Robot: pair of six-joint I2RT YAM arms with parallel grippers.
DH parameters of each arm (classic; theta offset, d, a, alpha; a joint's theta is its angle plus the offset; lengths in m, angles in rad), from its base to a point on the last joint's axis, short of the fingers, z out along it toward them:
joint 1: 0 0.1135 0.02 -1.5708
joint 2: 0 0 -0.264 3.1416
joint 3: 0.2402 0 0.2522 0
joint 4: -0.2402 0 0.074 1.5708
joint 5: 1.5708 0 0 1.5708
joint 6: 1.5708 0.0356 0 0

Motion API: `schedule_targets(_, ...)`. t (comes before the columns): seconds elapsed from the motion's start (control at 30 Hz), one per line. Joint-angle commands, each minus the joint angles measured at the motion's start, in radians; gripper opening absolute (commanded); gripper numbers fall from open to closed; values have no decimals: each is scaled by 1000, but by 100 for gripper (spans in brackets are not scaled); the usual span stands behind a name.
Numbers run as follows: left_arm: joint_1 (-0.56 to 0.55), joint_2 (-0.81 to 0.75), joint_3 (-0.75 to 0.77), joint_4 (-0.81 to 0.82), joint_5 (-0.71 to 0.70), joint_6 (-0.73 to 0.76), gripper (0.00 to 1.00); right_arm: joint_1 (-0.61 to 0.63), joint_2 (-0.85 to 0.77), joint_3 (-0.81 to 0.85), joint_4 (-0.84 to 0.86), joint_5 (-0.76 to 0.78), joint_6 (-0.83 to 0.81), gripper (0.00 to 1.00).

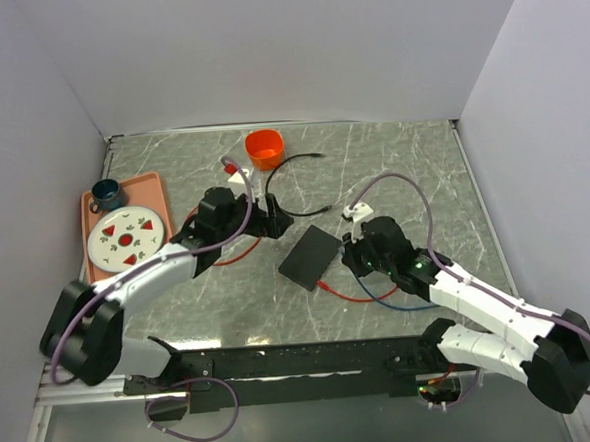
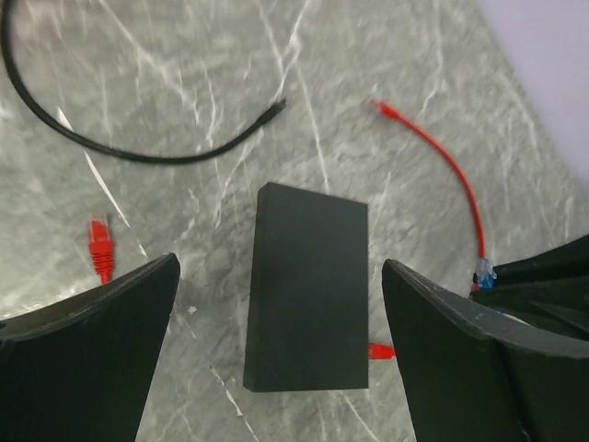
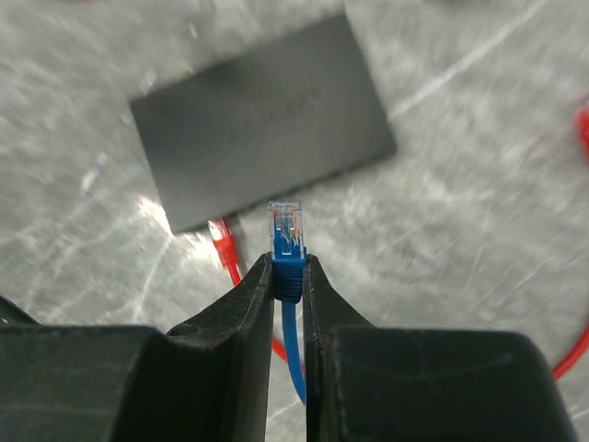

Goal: Insert the plug into the switch port

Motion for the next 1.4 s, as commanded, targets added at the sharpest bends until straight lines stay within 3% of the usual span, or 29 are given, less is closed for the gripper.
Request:
schedule_targets(0.0, 22, 124, 76, 58, 169, -30, 97, -2, 55, 18, -7, 22, 60, 0)
schedule_targets(0.27, 27, 248, 108, 23, 193, -21, 97, 27, 228, 59, -12, -53, 206, 0)
schedule_targets(0.6, 36, 358, 129, -14, 267, 22, 97, 120, 408, 68, 36, 89, 251, 0)
schedule_targets(0.87, 36, 460, 194, -61, 334, 66, 100, 131, 455, 103, 30, 151, 240, 0)
schedule_targets(1.1, 36, 546, 241, -63, 391, 74, 85, 131, 504, 142, 14, 159, 212, 0)
schedule_targets(1.37, 36, 581, 264, -50, 388, 63, 82, 133, 503, 116, 21, 134, 217, 0)
